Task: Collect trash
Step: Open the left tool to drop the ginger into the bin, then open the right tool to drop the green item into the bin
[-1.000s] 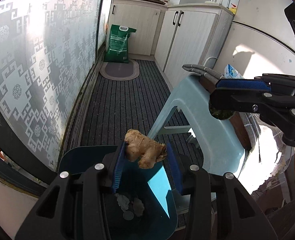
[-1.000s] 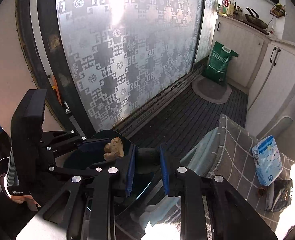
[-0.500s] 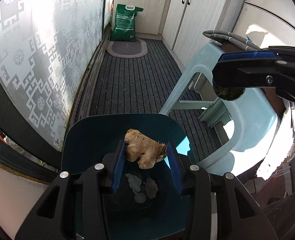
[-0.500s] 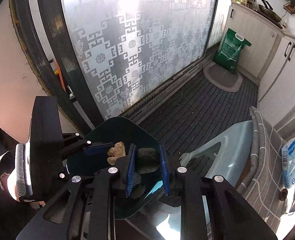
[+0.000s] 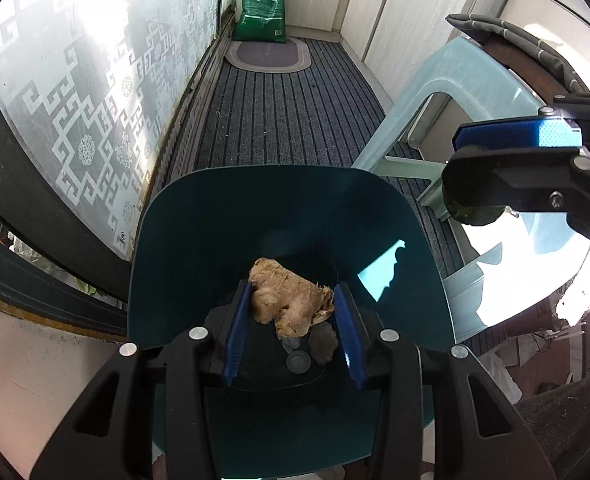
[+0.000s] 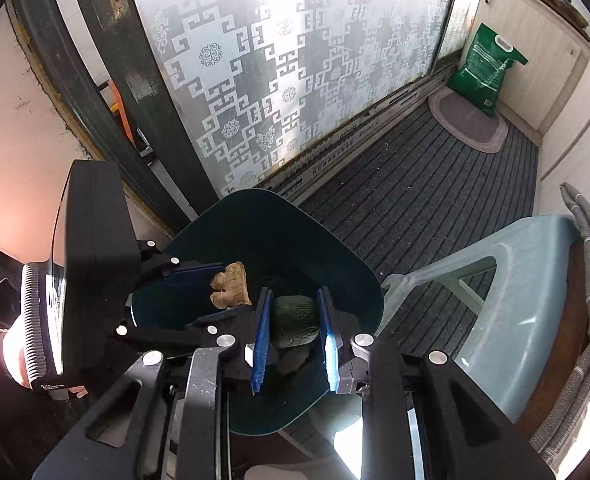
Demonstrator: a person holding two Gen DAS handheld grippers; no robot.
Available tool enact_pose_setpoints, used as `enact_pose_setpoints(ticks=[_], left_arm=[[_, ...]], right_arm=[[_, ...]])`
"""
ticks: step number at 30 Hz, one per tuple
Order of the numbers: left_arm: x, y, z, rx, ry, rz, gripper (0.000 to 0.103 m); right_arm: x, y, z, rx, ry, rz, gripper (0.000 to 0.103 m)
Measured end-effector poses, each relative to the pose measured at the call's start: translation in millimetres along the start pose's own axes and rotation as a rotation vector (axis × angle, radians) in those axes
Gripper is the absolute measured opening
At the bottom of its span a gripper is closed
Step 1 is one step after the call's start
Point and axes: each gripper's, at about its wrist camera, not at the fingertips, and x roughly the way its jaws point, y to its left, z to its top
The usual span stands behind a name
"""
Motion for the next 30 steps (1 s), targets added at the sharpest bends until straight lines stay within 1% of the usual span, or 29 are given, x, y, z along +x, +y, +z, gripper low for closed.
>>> enact_pose_setpoints(ticks=[7, 8, 14, 16, 17, 18, 22, 24, 26, 30], left_arm=[[22.2, 3.5, -9.9, 0.002, 0.090, 0.019, 0.046], [23.8, 4.5, -11.0, 0.001, 0.098, 0.023, 0.044], [19.4, 8.9, -11.9, -0.011, 0.083, 0.026, 0.044], [16.6, 8.9, -10.7, -0.009, 0.067, 0.031, 0.039], [14.5, 9.5, -9.4, -0.010, 0.059, 0.030, 0.032], [11.4, 10.2, -8.3, -0.013, 0.046, 0.032, 0.030], [-5.3, 15.8, -2.3, -0.041, -0.026, 0.039, 0.027], [-14.4, 19.3, 1.7, -0.061, -0.061, 0.023, 0.025], [-22.7, 22.0, 5.7, -0.076, -0.095, 0.025, 0.025], [-42.1, 22.4, 10.6, -0.082, -0.169, 0.029, 0.017]], right_arm=[[9.2, 6.2, 1.5, -0.014, 0.038, 0.001, 0.023], [10.6, 6.4, 1.4, -0.013, 0.044, -0.001, 0.023], [17.6, 2.6, -0.4, -0.002, 0.069, 0.002, 0.023], [19.5, 1.5, -0.7, 0.002, 0.073, 0.003, 0.023], [21.4, 1.2, -0.1, 0.005, 0.074, 0.004, 0.023], [22.6, 0.8, -0.3, 0.010, 0.076, 0.006, 0.023], [29.5, -1.8, -1.3, 0.027, 0.089, 0.016, 0.023], [32.2, -2.2, -2.8, 0.030, 0.099, 0.020, 0.023], [35.9, -2.2, -4.5, 0.029, 0.111, 0.022, 0.023], [44.2, 0.7, -7.3, 0.021, 0.137, 0.024, 0.023]])
